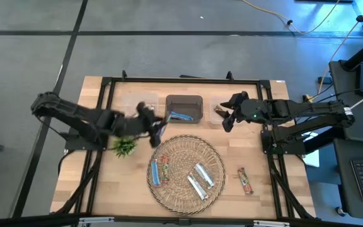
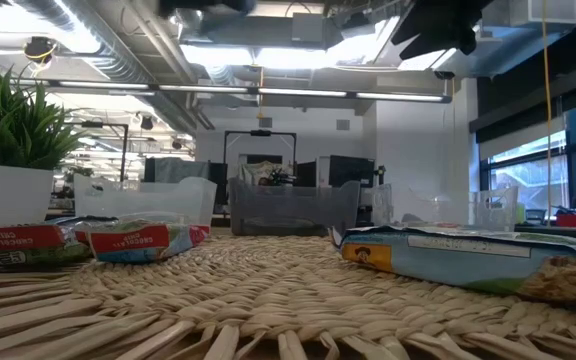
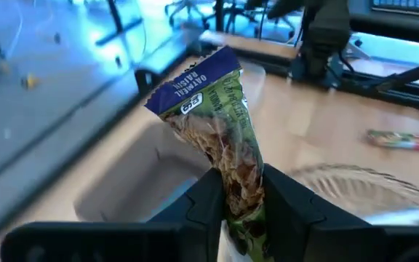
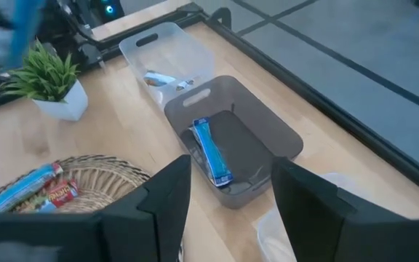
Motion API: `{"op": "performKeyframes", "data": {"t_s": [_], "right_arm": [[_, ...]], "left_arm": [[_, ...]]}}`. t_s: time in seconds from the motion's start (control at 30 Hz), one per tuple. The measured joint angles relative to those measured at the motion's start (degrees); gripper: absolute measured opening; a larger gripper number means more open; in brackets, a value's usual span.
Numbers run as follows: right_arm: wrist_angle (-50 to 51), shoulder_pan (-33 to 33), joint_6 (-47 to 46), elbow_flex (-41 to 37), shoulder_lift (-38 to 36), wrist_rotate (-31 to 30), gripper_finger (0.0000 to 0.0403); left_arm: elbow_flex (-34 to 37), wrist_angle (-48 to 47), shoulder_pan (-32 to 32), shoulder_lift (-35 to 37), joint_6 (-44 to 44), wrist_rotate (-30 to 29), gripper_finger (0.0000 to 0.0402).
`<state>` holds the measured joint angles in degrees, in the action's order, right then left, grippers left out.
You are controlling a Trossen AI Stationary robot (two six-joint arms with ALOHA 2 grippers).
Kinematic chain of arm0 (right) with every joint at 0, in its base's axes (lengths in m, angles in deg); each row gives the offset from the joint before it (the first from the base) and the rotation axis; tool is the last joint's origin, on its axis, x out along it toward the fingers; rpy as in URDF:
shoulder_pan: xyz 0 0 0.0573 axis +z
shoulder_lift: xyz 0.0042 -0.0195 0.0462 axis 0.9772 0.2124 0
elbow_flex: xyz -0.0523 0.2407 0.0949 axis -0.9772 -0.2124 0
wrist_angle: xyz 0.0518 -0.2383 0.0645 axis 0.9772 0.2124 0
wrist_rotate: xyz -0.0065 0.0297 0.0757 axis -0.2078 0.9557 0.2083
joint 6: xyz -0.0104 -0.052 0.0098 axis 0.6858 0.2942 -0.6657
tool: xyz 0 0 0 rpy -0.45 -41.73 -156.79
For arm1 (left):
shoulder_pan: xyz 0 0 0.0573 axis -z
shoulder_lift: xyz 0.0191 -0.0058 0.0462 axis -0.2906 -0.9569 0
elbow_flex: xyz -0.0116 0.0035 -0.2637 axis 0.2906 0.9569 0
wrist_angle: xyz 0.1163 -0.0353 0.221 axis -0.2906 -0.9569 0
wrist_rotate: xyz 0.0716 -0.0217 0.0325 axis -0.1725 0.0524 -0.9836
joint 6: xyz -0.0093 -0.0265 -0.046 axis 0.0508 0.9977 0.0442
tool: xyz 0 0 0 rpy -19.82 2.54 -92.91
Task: Pick and place Granola Bars by type
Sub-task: Put the blue granola bar into the black bin
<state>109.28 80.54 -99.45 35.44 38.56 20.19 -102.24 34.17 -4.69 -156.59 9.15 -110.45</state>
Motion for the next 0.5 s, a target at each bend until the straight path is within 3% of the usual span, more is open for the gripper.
{"op": "performKeyframes", "data": {"t_s": [0.17,0.33,0.5], "right_arm": [[0.0,0.0,-1.09,0.0,0.0,0.04,0.0194],[0.04,0.02,-1.72,0.0,0.0,0.16,0.0194],[0.19,0.02,-4.64,0.0,0.0,5.35,0.0194]], "left_arm": [[0.0,6.04,-12.87,-1.65,-12.18,10.22,0.0076],[0.0,7.83,-23.05,-5.26,-14.76,18.73,0.0075],[0.0,15.4,-28.77,-11.62,-16.34,28.98,0.0073]]}}
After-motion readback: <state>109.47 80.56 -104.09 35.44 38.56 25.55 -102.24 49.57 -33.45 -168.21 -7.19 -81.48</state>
